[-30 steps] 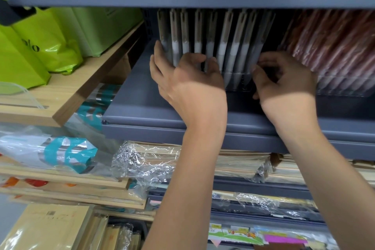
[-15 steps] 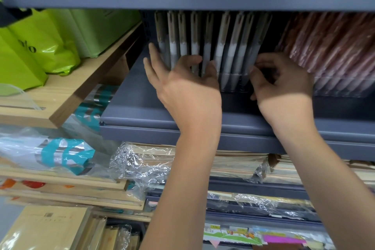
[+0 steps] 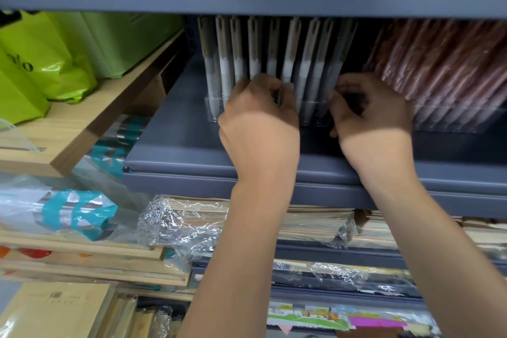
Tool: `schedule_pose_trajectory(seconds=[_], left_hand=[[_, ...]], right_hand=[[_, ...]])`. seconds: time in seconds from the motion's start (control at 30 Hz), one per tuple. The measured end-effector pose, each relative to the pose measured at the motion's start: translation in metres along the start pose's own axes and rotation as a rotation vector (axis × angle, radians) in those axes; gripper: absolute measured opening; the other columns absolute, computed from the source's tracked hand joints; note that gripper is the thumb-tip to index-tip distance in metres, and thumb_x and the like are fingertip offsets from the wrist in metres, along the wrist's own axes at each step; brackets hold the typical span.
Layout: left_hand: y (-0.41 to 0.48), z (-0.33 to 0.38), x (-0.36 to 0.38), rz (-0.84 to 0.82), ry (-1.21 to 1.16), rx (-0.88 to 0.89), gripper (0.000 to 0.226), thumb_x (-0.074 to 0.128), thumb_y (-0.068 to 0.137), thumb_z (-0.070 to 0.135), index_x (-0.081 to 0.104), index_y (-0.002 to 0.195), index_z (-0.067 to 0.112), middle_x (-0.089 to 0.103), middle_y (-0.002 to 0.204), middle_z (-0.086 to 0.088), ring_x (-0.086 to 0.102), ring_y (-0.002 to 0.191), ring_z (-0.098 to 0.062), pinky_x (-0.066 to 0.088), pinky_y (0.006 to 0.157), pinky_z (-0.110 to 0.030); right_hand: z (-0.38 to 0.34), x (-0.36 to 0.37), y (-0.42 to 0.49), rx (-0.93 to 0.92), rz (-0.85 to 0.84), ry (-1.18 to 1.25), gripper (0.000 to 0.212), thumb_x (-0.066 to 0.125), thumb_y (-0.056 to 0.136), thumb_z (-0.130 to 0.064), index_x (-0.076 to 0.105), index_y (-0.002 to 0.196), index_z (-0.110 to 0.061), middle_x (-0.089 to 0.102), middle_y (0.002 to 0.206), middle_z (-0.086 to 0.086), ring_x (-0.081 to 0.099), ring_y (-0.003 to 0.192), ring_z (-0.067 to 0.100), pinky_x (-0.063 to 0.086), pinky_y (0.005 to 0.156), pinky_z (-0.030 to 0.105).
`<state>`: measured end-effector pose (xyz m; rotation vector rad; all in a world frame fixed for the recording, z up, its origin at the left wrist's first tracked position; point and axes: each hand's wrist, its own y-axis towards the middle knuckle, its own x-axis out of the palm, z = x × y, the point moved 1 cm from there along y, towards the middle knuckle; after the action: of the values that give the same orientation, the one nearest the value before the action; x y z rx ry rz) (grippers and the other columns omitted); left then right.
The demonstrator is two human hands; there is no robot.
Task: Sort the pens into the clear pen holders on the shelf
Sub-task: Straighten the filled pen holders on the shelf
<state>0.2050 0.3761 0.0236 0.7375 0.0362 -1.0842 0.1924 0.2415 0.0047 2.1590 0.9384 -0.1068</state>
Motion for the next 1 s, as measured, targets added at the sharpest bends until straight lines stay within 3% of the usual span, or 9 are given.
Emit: schedule_pose_trajectory(seconds=[0.17, 0.73, 0.9, 1.0], left_hand=[[0.0031, -0.002, 0.0042, -0.009, -0.005, -0.016, 0.015, 0.065, 0.09, 0.036, 0.076, 0.088, 0.025, 0.073, 0.092, 0.003, 0.068, 0.081, -0.025, 0.053, 0.07, -0.034], [0.0009, -0.0044, 0.0037, -0.023, -0.066, -0.013, 0.016, 0.064, 0.091, 0.031, 0.077, 0.088, 0.023, 0.072, 0.089, 0.001, 0.066, 0.079, -0.026, 0.051, 0.069, -0.034], [-0.0038, -0.0027, -0.0003, 0.073, -0.109, 0.038, 0.012, 0.069, 0.087, 0.027, 0.075, 0.085, 0.017, 0.071, 0.087, 0.0, 0.066, 0.075, -0.024, 0.049, 0.066, -0.034], [-0.006, 0.0047, 0.0035, 0.028, -0.124, 0.073, 0.012, 0.07, 0.087, 0.027, 0.075, 0.083, 0.017, 0.071, 0.086, -0.001, 0.066, 0.075, -0.025, 0.052, 0.066, -0.037]], right_hand=[[0.001, 0.001, 0.0006, -0.004, -0.002, 0.007, 0.019, 0.055, 0.084, -0.023, 0.067, 0.099, -0.022, 0.07, 0.088, -0.004, 0.067, 0.072, 0.022, 0.057, 0.07, 0.047], [0.0003, 0.0011, 0.0012, 0.003, -0.001, 0.0, 0.022, 0.054, 0.084, -0.026, 0.067, 0.1, -0.02, 0.07, 0.089, -0.003, 0.067, 0.071, 0.023, 0.057, 0.071, 0.048], [-0.001, 0.0, 0.0005, 0.013, -0.01, 0.0, 0.022, 0.055, 0.085, -0.023, 0.067, 0.102, -0.019, 0.07, 0.09, -0.003, 0.067, 0.072, 0.024, 0.057, 0.072, 0.048], [-0.0017, -0.0013, 0.0009, 0.012, -0.018, -0.006, 0.023, 0.055, 0.084, -0.02, 0.068, 0.103, -0.018, 0.071, 0.091, -0.002, 0.067, 0.072, 0.023, 0.056, 0.073, 0.047]])
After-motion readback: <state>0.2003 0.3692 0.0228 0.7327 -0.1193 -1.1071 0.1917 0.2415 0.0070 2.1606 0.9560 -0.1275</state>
